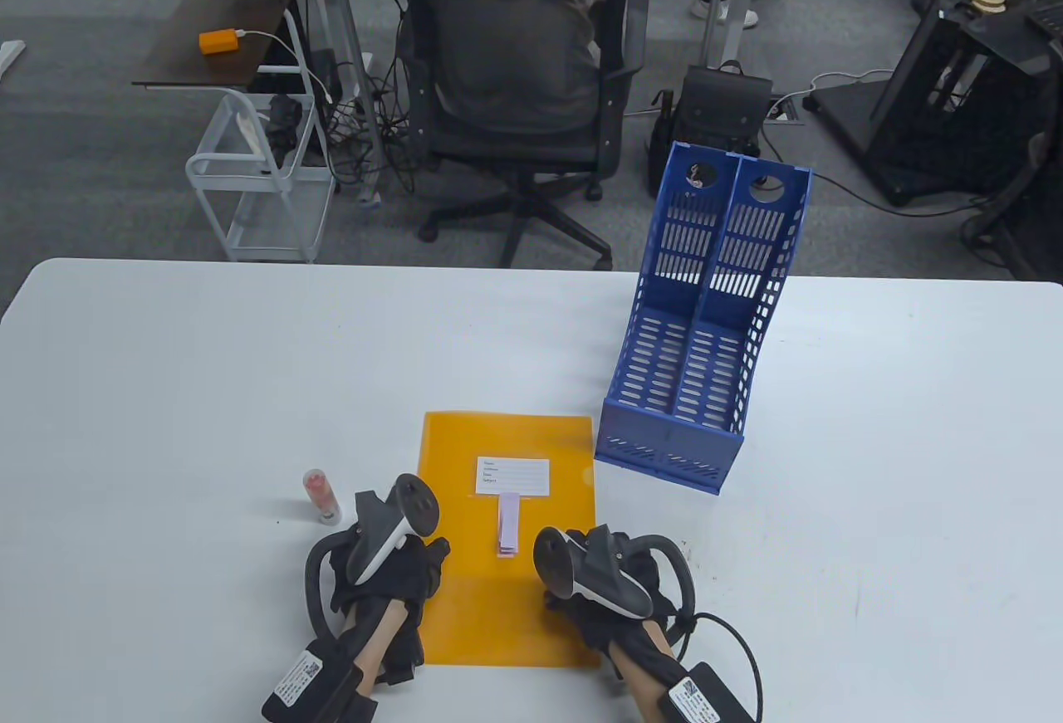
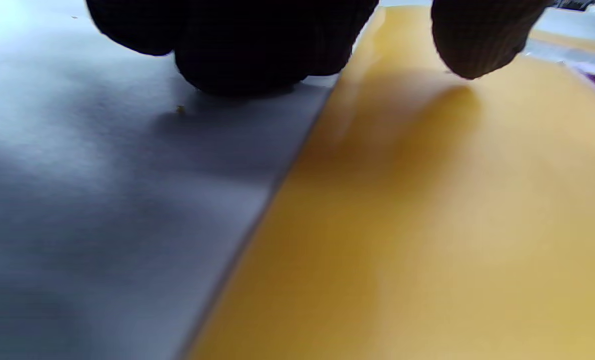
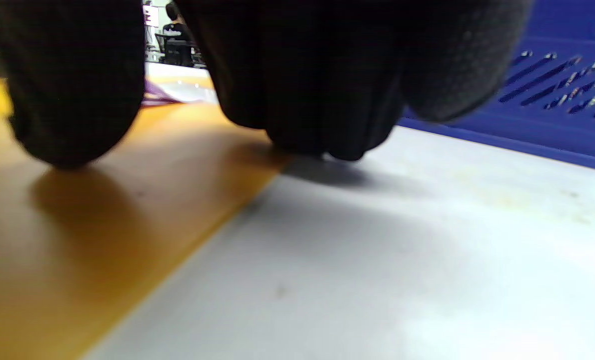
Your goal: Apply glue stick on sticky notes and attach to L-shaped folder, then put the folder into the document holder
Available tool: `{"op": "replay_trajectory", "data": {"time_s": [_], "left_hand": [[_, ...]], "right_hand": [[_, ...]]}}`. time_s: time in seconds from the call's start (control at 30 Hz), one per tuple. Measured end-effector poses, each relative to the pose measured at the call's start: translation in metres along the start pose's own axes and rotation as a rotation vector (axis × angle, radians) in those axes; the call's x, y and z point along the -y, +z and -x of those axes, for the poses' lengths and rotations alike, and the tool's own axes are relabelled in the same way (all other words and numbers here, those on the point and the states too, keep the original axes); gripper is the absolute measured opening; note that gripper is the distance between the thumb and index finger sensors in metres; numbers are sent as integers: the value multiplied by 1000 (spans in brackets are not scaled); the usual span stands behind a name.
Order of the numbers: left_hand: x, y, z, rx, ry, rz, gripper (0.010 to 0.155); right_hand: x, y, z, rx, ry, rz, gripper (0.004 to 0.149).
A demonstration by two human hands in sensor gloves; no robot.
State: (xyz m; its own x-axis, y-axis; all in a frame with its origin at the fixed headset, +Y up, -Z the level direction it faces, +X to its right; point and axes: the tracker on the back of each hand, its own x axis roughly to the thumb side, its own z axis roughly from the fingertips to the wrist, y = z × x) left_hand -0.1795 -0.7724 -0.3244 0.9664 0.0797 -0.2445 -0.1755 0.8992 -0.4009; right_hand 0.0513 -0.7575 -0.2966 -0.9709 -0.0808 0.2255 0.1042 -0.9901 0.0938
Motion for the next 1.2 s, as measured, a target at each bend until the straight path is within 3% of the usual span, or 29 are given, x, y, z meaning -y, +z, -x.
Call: {"op": "replay_trajectory", "data": {"time_s": [0.2, 0.57, 0.73, 1.0, 1.1, 1.2], "left_hand": [[-3, -3, 10, 27, 77, 28, 70], [-10, 5, 19, 12, 141, -74, 57], [-20, 11, 32, 88, 339, -64, 45], [-14, 5, 40, 377, 794, 77, 47], [-11, 2, 41, 412, 908, 129, 53], [-9, 0, 45, 402, 936, 148, 48]], "right_hand": [[0, 0, -2, 15, 13, -18, 74], [0, 0, -5, 30, 27, -24, 73], [0, 0, -5, 28, 22, -28, 73], [-1, 0, -4, 24, 12, -30, 74], [-2, 0, -3, 19, 0, -25, 75], [-1, -2, 2, 8, -37, -22, 76]]}}
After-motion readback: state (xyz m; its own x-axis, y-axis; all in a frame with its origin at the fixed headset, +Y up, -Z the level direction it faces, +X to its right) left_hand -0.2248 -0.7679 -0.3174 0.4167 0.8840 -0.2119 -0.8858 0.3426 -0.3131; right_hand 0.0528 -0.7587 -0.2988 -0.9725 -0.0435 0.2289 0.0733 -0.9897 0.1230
